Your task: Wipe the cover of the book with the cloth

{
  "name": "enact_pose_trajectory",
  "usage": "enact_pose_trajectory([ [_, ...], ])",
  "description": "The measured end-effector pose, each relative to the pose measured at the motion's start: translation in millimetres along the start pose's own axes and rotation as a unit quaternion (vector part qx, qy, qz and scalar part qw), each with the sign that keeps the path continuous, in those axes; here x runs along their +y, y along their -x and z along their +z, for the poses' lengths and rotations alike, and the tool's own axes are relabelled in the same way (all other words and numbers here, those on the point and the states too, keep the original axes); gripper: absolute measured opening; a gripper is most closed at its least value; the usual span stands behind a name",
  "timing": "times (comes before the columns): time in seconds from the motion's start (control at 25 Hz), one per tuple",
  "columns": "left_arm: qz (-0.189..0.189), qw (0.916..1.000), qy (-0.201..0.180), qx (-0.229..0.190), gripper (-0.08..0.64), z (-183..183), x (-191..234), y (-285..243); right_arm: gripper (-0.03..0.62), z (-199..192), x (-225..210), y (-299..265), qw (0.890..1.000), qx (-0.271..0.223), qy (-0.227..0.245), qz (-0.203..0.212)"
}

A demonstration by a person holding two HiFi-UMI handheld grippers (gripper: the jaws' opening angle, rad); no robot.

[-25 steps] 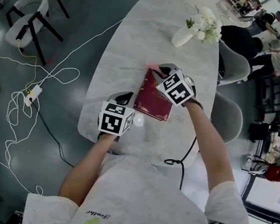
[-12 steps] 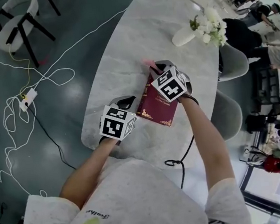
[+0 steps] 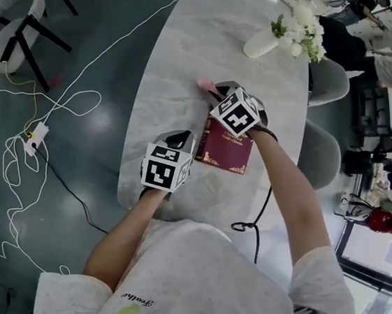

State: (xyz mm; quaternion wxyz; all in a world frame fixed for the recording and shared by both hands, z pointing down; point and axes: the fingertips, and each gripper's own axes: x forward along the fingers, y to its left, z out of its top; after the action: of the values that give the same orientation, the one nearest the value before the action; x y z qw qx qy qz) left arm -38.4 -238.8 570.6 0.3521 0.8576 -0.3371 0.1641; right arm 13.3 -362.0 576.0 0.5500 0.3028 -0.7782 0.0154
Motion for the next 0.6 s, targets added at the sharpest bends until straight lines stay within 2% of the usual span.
enact_pose_trajectory([
  [0.6,-0.004,1.0000,-0.005,-0.003,0.006,3.6,-0.6,-2.7,0.018,-6.9,14.0,-4.1,1.000,0.005,-0.002,0.027],
])
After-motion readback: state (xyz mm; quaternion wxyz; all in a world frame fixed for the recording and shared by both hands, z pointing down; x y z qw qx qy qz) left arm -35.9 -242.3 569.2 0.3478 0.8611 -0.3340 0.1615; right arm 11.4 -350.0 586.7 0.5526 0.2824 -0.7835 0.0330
